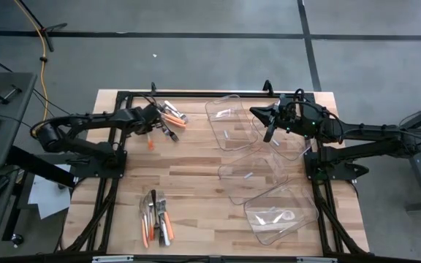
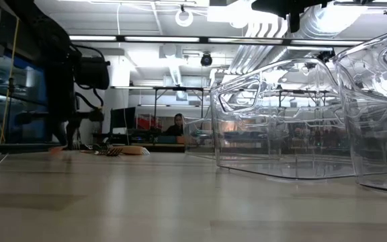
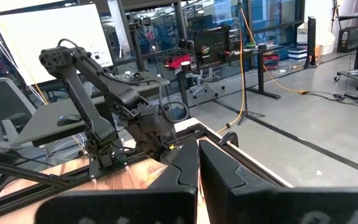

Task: Sort silverware by color (type)
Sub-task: Put the orange fork into the top right transparent bin

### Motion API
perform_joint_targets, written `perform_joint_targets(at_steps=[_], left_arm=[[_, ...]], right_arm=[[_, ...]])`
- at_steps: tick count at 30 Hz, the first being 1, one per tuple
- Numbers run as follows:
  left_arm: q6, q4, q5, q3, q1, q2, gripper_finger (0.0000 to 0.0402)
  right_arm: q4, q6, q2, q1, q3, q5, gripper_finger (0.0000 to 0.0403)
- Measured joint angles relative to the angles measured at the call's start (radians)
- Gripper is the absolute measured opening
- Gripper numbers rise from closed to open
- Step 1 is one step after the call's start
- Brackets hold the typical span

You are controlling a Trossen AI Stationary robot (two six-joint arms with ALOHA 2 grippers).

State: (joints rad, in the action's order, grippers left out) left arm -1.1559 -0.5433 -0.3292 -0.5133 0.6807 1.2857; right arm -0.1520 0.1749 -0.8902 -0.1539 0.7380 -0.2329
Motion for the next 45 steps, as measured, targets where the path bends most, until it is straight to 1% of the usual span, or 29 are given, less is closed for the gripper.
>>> perform_joint_targets(at_steps=[3,6,9,12,16,18,20,23,26,28,30,34,37,40,45], left_arm=[[0.022,-0.026,-0.003,0.0,0.0,-0.049,0.0004],[0.079,-0.024,-0.004,0.0,-0.001,-0.121,0.0003],[0.167,0.0,0.02,0.0,-0.001,-0.219,0.0003],[0.248,0.057,0.065,0.0,-0.007,-0.333,0.0002],[0.385,0.275,0.149,-0.001,-0.05,-0.474,0.0001],[0.439,0.434,0.201,-0.001,-0.078,-0.52,0.0001],[0.505,0.626,0.261,-0.003,-0.115,-0.544,0.0001],[0.563,0.843,0.33,-0.004,-0.169,-0.541,0.0001],[0.581,0.951,0.389,-0.004,-0.218,-0.52,0.0001],[0.582,0.986,0.427,-0.003,-0.249,-0.505,0.0001],[0.582,1.017,0.437,-0.003,-0.279,-0.491,0.0001],[0.588,1.056,0.402,-0.004,-0.329,-0.45,0.0001],[0.621,1.057,0.394,-0.036,-0.364,-0.385,0.0001],[0.658,1.055,0.396,-0.088,-0.39,-0.302,0.0001],[0.696,1.057,0.441,-0.186,-0.42,-0.166,0.0001]], right_arm=[[0.0,0.0,0.0,0.0,0.0,0.0,0.0],[0.0,0.0,0.0,0.0,0.0,0.0,0.0],[0.0,0.0,0.0,-0.001,0.0,0.0,0.0],[-0.001,0.006,0.0,-0.003,0.0,0.0,0.0],[-0.001,0.006,0.0,-0.003,0.0,0.0,0.0],[-0.001,0.002,-0.001,-0.003,0.0,0.0,0.0],[-0.002,0.0,-0.001,-0.003,0.0,0.0,0.0],[-0.015,0.0,-0.001,-0.003,0.0,0.011,0.0],[-0.048,0.0,-0.001,-0.003,0.0,0.052,0.0],[-0.06,0.0,-0.001,-0.003,0.0,0.08,0.0],[-0.061,0.0,-0.001,-0.003,0.0,0.102,0.0],[-0.078,0.008,-0.012,-0.003,0.0,0.152,0.0001],[-0.144,0.056,-0.052,-0.003,0.0,0.178,0.0008],[-0.215,0.106,-0.111,-0.003,0.001,0.182,0.0035],[-0.309,0.195,-0.207,-0.003,0.001,0.185,0.0119]])
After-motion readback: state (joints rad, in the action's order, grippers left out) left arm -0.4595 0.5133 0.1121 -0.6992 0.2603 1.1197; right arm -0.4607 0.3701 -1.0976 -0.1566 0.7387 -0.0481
